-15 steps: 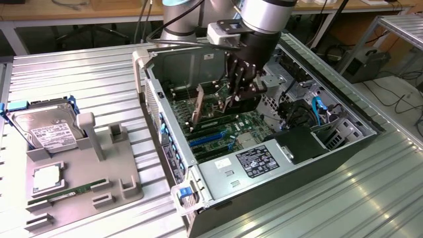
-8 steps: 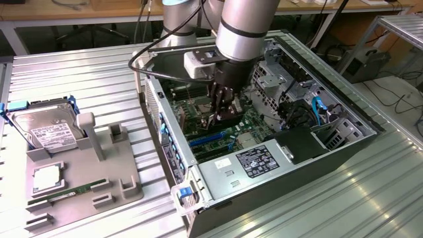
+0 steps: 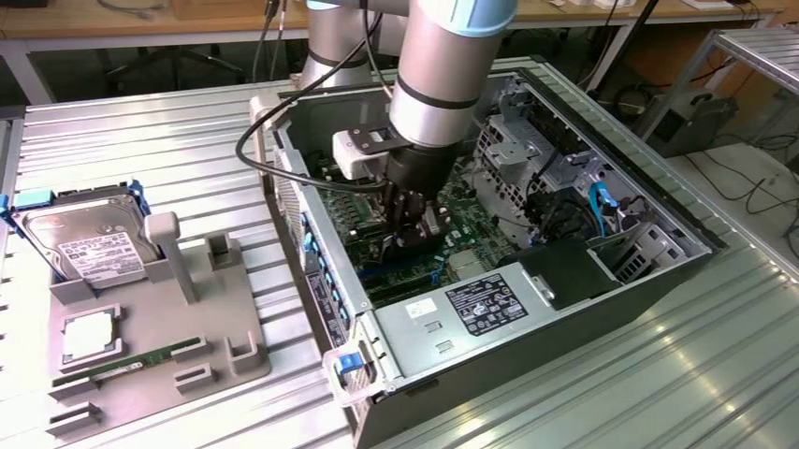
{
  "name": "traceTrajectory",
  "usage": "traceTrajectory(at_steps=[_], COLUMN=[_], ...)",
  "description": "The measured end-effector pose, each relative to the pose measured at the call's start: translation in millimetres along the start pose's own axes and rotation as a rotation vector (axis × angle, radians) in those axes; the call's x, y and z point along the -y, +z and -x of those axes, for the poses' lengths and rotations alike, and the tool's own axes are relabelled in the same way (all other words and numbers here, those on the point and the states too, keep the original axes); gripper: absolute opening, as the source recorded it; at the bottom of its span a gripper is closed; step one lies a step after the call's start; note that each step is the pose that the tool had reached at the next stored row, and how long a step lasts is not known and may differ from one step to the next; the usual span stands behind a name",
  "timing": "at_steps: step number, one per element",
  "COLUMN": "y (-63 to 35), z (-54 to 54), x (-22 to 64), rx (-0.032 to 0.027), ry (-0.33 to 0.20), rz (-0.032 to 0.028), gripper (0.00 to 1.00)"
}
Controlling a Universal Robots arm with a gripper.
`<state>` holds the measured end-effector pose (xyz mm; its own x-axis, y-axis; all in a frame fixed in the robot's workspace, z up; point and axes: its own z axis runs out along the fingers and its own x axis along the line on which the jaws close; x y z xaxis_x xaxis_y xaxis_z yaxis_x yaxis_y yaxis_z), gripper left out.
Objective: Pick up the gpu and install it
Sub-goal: 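Insert the gpu into the slot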
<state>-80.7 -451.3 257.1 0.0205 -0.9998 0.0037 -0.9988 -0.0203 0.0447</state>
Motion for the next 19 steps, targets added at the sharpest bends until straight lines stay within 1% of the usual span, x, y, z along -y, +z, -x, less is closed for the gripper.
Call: traceTrajectory(at_steps=[5,7,8,9,10,11,13,16,19], y=[0.1,0.6,0.5,0.3,0.2,0.1,-0.7,-5.7,-15.3], z=[0.0,0.1,0.0,0.0,0.0,0.0,0.0,0.0,-0.1], x=[-1.1,-1.1,-1.2,-1.2,-1.2,-1.2,-1.2,-1.4,-1.9], rx=[0.0000,0.0013,0.0008,0.0004,0.0001,0.0001,-0.0003,0.0000,0.0001], ry=[0.000,0.000,0.000,0.000,0.000,0.000,0.000,0.000,0.000], rz=[0.0000,-0.0006,-0.0004,-0.0002,-0.0001,0.0000,0.0002,0.0000,0.0000], gripper=[0.26,0.26,0.27,0.33,0.33,0.40,0.40,0.40,0.40])
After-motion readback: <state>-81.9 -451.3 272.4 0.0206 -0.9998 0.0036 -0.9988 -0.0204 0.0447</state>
